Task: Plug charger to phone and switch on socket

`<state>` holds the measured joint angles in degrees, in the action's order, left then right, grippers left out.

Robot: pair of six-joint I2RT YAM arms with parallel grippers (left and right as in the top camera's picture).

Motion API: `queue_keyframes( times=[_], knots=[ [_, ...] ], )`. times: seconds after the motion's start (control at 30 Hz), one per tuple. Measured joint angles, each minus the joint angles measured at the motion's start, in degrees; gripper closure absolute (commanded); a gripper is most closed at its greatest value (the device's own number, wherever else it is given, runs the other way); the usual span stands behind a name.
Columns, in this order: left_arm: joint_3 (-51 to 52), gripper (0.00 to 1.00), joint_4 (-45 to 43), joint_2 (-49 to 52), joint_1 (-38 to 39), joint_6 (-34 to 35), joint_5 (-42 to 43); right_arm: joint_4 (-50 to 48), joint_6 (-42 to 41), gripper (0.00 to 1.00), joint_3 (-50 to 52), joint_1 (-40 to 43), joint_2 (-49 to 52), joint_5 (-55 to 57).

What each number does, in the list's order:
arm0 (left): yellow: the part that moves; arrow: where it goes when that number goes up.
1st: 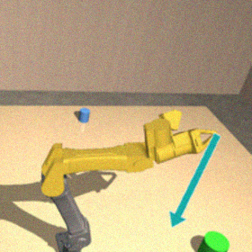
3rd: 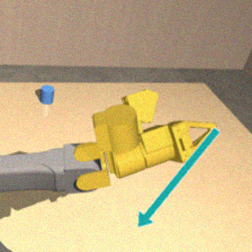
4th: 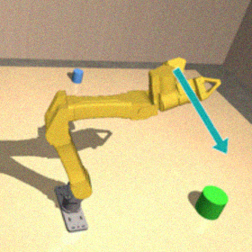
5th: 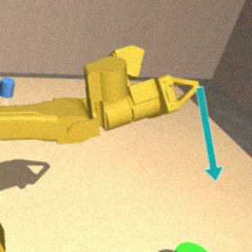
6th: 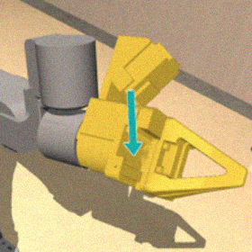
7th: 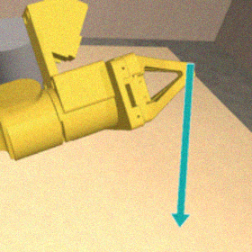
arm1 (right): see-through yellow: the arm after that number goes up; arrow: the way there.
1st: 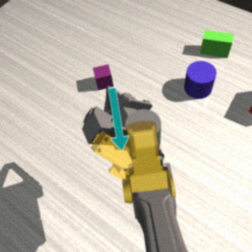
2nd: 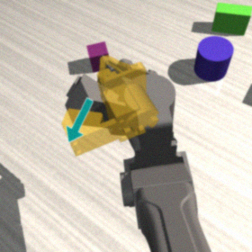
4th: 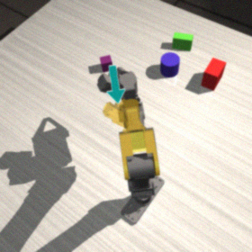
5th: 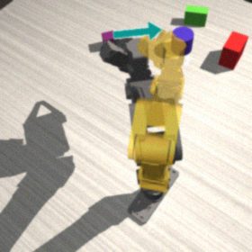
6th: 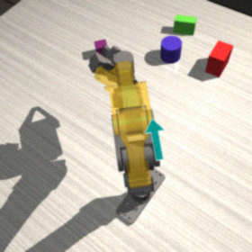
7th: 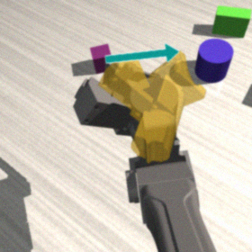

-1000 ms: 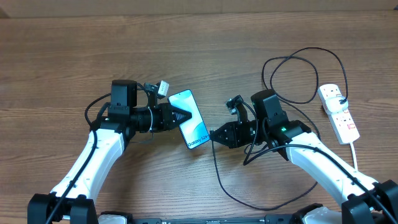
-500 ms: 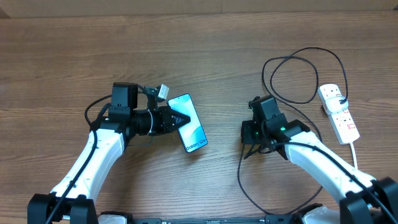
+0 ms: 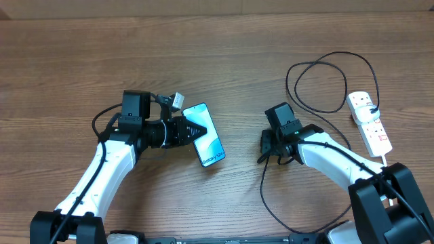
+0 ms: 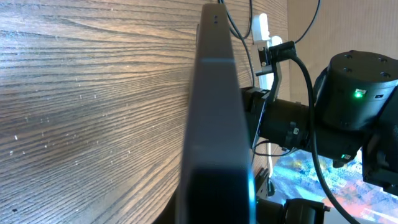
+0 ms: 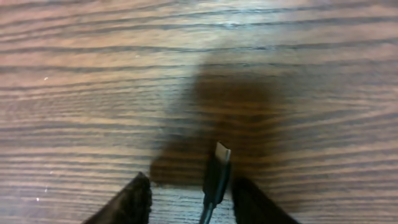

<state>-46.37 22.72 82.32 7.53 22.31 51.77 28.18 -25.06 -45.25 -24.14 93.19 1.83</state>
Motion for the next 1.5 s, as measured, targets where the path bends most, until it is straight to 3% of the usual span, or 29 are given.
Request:
queue_keyframes(
  times=[0.17,0.53,1.0,1.17,1.2,1.37,1.5],
  knots=[
    [0.00,0.96,0.00,0.00,0.00,0.00,0.00,1.25,-0.90,0.42,-0.44,0.00,0.00,0.07],
    [0.00,0.96,0.00,0.00,0.00,0.00,-0.02,2.97,-2.64,0.67,-0.57,0.11,0.00,0.98],
    [0.00,0.96,0.00,0.00,0.00,0.00,-0.02,1.07,-0.33,0.66,-0.26,0.11,0.04,-0.94],
    [0.00,0.96,0.00,0.00,0.00,0.00,-0.02,0.70,0.39,0.75,-0.28,0.15,0.46,-1.22],
    [0.00,0.96,0.00,0.00,0.00,0.00,0.00,0.61,0.48,0.82,-0.37,0.15,0.66,-1.31],
    [0.00,0.96,0.00,0.00,0.00,0.00,0.00,0.46,0.76,0.96,-0.87,0.57,1.49,-1.92],
    [0.00,0.96,0.00,0.00,0.00,0.00,0.00,0.90,0.81,0.96,-0.94,1.60,1.60,-3.54]
  ],
)
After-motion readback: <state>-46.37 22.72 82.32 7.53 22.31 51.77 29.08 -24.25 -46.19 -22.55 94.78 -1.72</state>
